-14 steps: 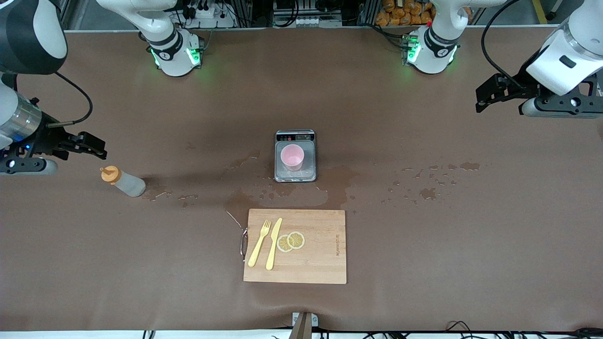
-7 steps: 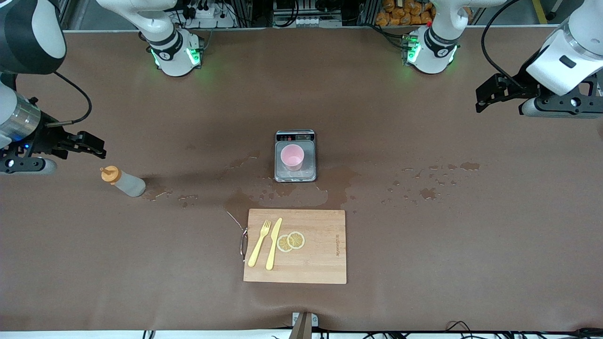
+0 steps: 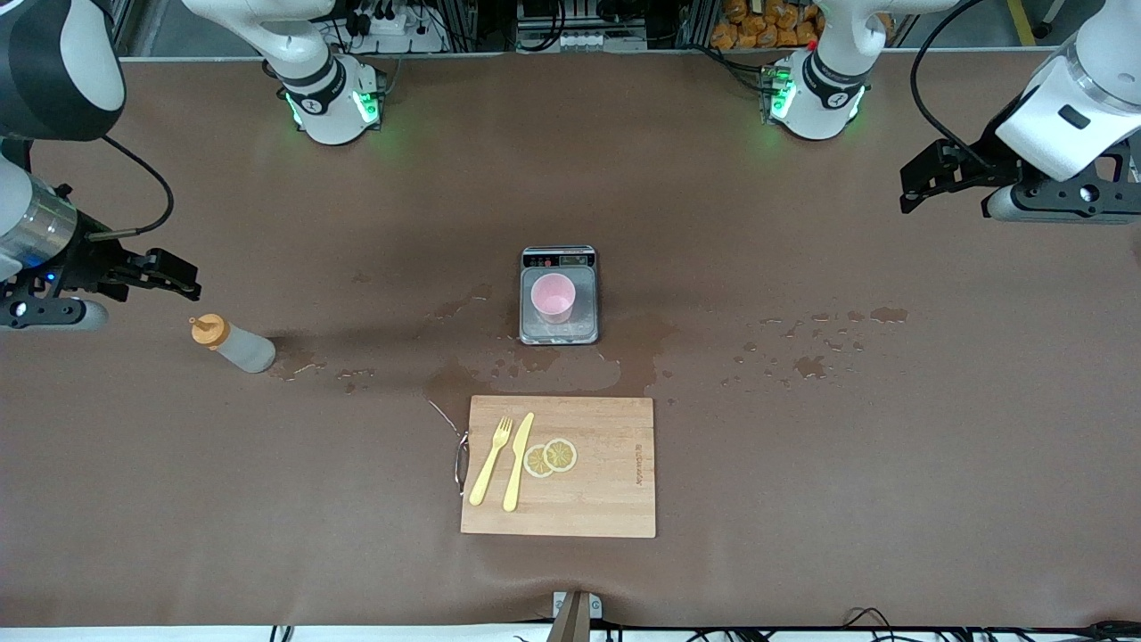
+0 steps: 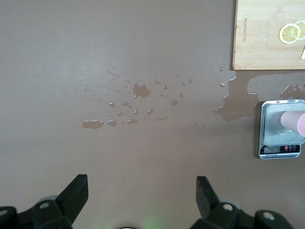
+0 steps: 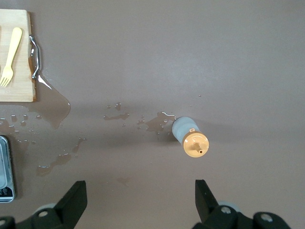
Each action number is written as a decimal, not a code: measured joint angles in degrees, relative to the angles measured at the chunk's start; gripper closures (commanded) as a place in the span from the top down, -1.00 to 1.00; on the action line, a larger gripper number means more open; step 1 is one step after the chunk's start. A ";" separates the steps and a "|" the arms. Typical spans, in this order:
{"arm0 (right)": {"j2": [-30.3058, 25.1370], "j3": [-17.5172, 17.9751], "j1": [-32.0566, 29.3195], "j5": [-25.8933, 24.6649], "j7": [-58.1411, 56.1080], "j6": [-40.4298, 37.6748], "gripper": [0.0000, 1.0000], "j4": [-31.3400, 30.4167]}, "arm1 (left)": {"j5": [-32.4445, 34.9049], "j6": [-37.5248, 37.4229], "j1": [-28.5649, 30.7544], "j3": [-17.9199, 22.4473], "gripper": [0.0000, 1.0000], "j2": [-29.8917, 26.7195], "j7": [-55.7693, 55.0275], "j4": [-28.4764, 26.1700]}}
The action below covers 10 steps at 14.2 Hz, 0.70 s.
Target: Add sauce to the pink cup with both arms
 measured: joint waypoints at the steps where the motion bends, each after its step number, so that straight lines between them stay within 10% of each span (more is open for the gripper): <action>1: -0.02 0.00 0.00 0.00 0.00 0.05 1.00 0.00 | 0.00 0.00 0.00 0.00 1.00 0.00 0.00 0.00; 10: -0.52 0.02 0.00 0.00 0.00 0.71 1.00 0.62 | 0.00 0.52 0.00 0.00 1.00 0.00 0.00 0.00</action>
